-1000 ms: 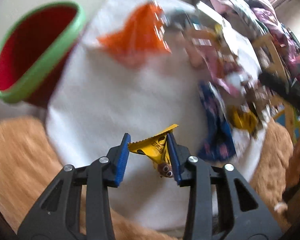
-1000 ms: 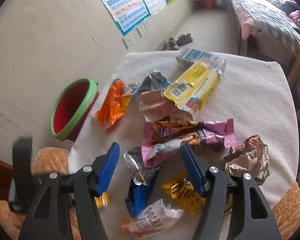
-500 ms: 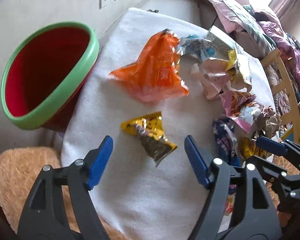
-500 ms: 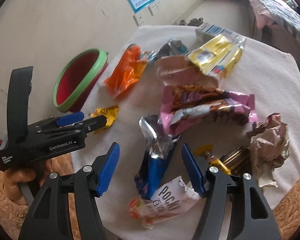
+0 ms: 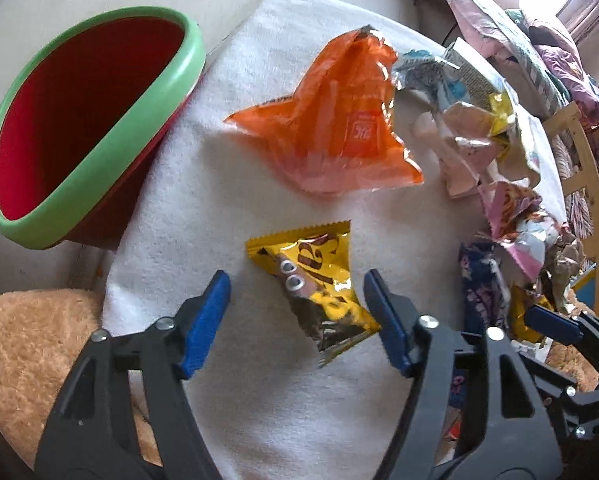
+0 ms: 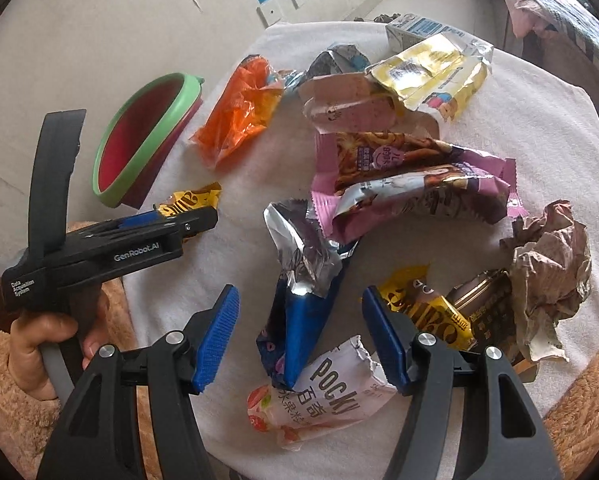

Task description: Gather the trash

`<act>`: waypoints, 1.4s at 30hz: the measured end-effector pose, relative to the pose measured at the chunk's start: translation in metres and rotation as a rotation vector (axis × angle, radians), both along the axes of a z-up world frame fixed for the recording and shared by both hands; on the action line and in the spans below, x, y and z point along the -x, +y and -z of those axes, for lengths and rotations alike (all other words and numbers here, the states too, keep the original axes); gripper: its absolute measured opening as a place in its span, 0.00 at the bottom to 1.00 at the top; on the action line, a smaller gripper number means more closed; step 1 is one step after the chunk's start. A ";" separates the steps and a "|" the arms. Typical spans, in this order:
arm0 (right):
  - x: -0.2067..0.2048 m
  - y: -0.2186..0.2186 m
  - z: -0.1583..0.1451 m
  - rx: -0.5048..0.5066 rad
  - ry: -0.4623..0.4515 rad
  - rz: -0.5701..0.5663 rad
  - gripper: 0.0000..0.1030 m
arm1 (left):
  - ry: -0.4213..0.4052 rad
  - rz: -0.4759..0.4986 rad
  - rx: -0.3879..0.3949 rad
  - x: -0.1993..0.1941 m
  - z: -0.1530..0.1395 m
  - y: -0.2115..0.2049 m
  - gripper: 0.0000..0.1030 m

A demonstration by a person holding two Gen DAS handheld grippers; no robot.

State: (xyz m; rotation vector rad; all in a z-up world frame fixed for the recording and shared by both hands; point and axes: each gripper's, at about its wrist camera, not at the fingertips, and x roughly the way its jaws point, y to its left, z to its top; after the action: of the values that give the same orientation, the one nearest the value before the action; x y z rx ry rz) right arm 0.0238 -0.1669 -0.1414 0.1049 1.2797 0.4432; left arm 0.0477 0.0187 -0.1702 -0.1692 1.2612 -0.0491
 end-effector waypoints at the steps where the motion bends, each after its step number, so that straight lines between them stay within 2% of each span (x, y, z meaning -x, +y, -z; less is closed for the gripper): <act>1: 0.000 0.001 0.002 0.003 0.008 -0.003 0.60 | -0.002 -0.002 0.003 0.000 0.000 0.001 0.52; 5: -0.004 0.009 0.017 0.013 0.036 -0.006 0.60 | -0.003 0.000 0.022 0.001 -0.002 0.003 0.31; 15: -0.006 0.011 0.034 0.028 0.052 -0.004 0.59 | -0.060 0.012 0.009 0.010 -0.014 0.000 0.30; 16: -0.007 0.012 0.035 0.031 0.054 -0.005 0.56 | -0.065 0.010 0.009 0.011 -0.015 0.002 0.30; 18: -0.006 0.010 0.037 0.016 0.076 -0.011 0.39 | -0.071 0.006 0.011 0.012 -0.017 0.003 0.30; 21: -0.005 0.011 0.036 0.001 0.070 -0.018 0.32 | -0.079 0.001 0.013 0.014 -0.020 0.005 0.30; 27: -0.002 0.018 0.014 -0.005 -0.017 -0.054 0.29 | -0.124 -0.046 0.009 0.018 -0.034 0.017 0.29; 34: -0.001 0.025 -0.005 -0.010 -0.067 -0.078 0.28 | -0.165 -0.120 0.008 0.022 -0.052 0.042 0.29; 42: 0.005 0.031 -0.031 -0.017 -0.142 -0.103 0.28 | -0.200 -0.137 0.013 0.024 -0.067 0.049 0.29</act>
State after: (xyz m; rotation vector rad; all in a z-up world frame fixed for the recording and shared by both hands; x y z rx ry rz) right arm 0.0189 -0.1361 -0.1105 0.0214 1.1449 0.5405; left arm 0.0240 0.0674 -0.1031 -0.2556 1.0473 0.0427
